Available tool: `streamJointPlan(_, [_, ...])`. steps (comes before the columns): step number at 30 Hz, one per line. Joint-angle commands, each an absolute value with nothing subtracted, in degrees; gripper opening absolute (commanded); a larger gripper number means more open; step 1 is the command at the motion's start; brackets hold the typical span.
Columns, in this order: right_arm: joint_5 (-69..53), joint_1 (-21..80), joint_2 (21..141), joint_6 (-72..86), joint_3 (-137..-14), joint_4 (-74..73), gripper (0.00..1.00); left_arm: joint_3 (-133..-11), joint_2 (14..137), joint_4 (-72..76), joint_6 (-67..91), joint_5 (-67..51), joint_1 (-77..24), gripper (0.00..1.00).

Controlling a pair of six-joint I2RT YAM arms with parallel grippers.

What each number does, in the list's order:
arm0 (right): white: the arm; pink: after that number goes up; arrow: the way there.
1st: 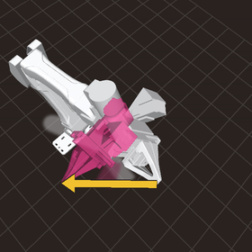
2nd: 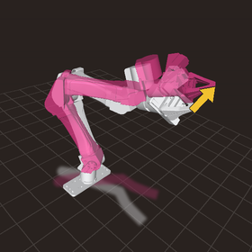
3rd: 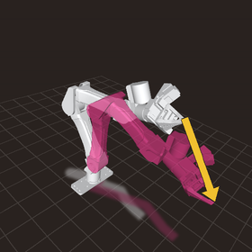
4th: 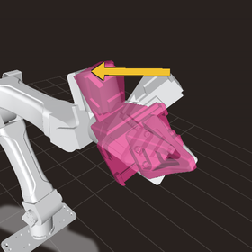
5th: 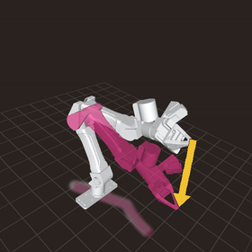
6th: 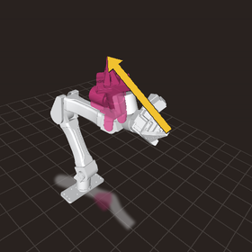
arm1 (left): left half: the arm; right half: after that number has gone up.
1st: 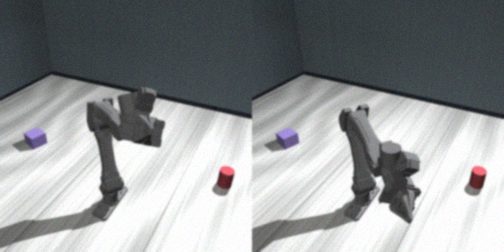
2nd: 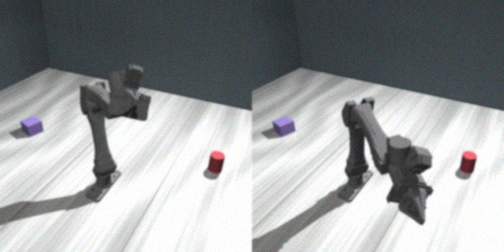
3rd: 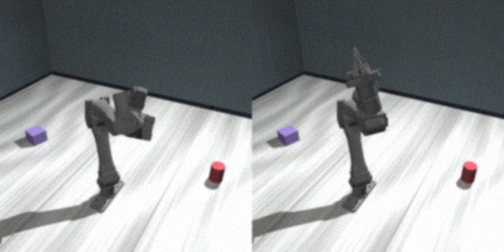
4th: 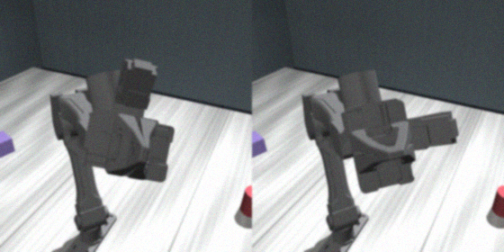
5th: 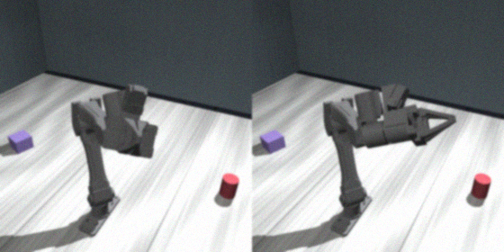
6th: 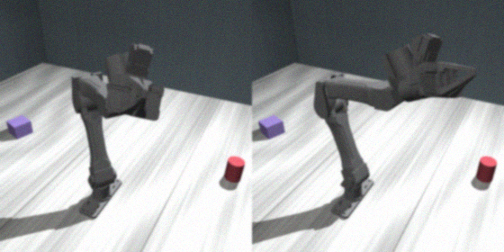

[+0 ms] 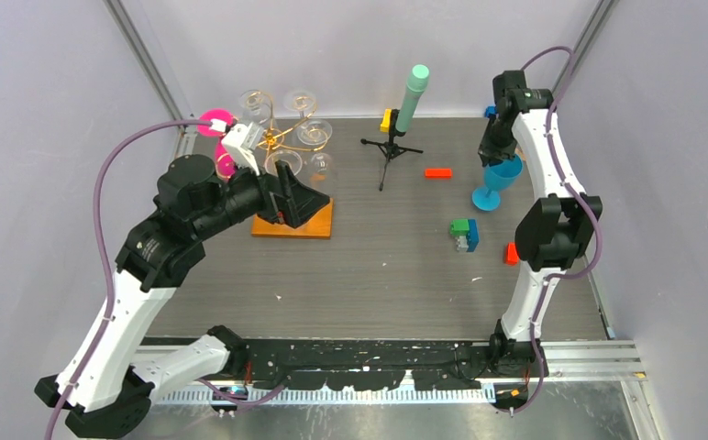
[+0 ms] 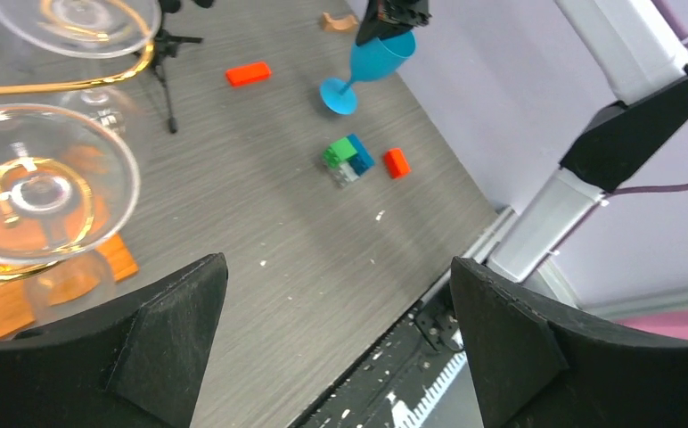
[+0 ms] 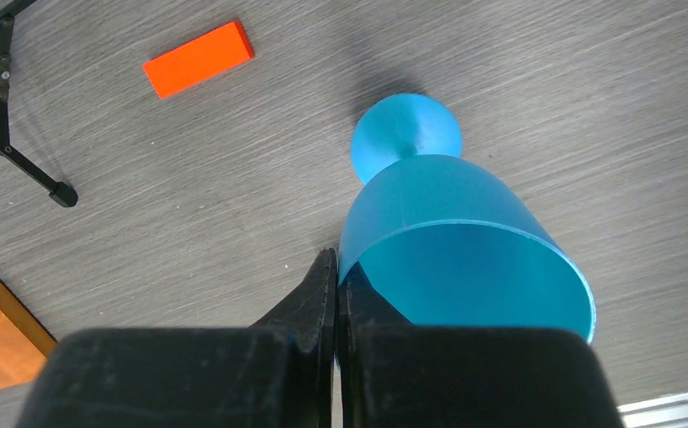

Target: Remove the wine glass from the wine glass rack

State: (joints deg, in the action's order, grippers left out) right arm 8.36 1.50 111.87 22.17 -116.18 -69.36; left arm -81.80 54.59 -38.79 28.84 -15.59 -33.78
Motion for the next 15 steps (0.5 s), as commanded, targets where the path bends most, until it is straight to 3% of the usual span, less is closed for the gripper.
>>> streamJointPlan(1, [5.8, 1.6, 113.8, 21.1, -118.3, -67.2, 0.0, -83.5, 53.3, -41.4, 24.8, -7.0, -34.0, 0.98])
streamJointPlan(6, [6.2, 1.6, 116.3, 21.0, -118.3, -67.0, 0.02, -83.7, 52.6, -43.5, 22.8, 0.5, -34.0, 0.98])
streamJointPlan(12, [7.3, 1.6, 118.0, 21.2, -120.3, -68.5, 0.37, -85.9, 52.9, -47.3, 20.9, 5.7, -34.0, 0.98])
streamJointPlan(15, [7.8, 1.6, 117.8, 21.5, -122.9, -69.4, 0.47, -86.6, 53.1, -48.7, 20.7, 8.0, -34.0, 0.98])
